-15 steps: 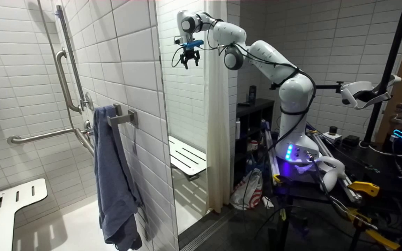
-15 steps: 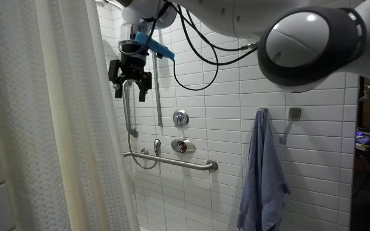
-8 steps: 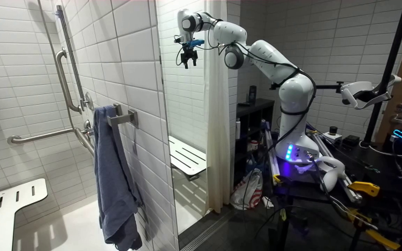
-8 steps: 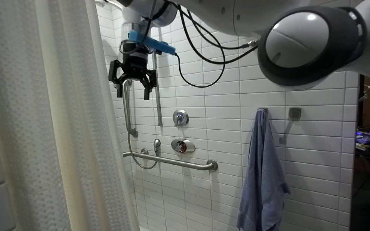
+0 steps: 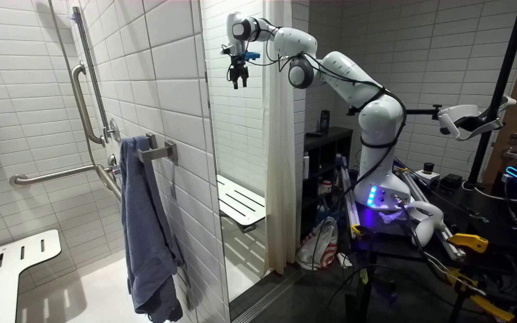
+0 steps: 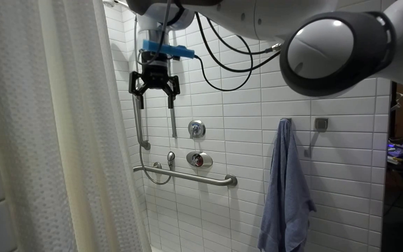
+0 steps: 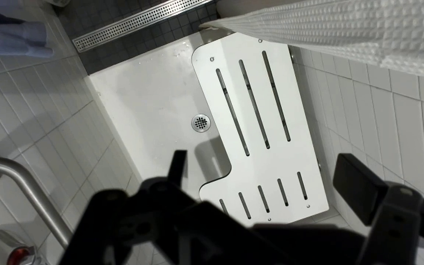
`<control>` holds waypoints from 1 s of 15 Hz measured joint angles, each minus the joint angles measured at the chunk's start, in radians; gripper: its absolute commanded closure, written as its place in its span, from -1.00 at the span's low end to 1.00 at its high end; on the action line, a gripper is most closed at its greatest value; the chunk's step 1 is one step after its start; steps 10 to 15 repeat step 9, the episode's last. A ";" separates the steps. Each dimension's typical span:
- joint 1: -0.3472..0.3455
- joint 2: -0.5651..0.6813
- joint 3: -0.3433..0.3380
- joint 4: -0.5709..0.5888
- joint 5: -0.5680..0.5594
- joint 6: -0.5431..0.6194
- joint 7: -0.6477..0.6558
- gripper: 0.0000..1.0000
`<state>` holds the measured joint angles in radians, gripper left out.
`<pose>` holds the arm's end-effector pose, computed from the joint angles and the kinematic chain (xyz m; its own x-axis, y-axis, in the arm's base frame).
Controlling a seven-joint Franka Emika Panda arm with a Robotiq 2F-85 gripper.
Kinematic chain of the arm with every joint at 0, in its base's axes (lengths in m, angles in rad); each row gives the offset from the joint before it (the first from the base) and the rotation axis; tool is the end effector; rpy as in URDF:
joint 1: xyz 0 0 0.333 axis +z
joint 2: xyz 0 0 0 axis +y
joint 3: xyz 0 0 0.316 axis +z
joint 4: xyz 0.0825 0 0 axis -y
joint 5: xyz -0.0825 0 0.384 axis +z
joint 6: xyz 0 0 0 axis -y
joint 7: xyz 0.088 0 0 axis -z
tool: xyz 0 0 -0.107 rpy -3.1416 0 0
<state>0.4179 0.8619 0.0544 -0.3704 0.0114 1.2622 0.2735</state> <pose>0.6505 0.3073 0.5775 0.9833 0.1813 0.0156 0.1820 -0.9816 -0.0584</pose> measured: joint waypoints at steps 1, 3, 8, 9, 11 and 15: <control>0.001 0.000 -0.003 0.000 -0.002 -0.002 0.015 -1.00; 0.002 0.000 -0.007 0.000 -0.002 -0.003 0.041 -1.00; 0.002 0.001 0.005 0.000 0.007 0.012 0.053 -1.00; 0.002 0.001 0.005 0.000 0.007 0.012 0.053 -1.00; 0.002 0.001 0.005 0.000 0.007 0.012 0.053 -1.00; 0.002 0.001 0.005 0.000 0.007 0.012 0.053 -1.00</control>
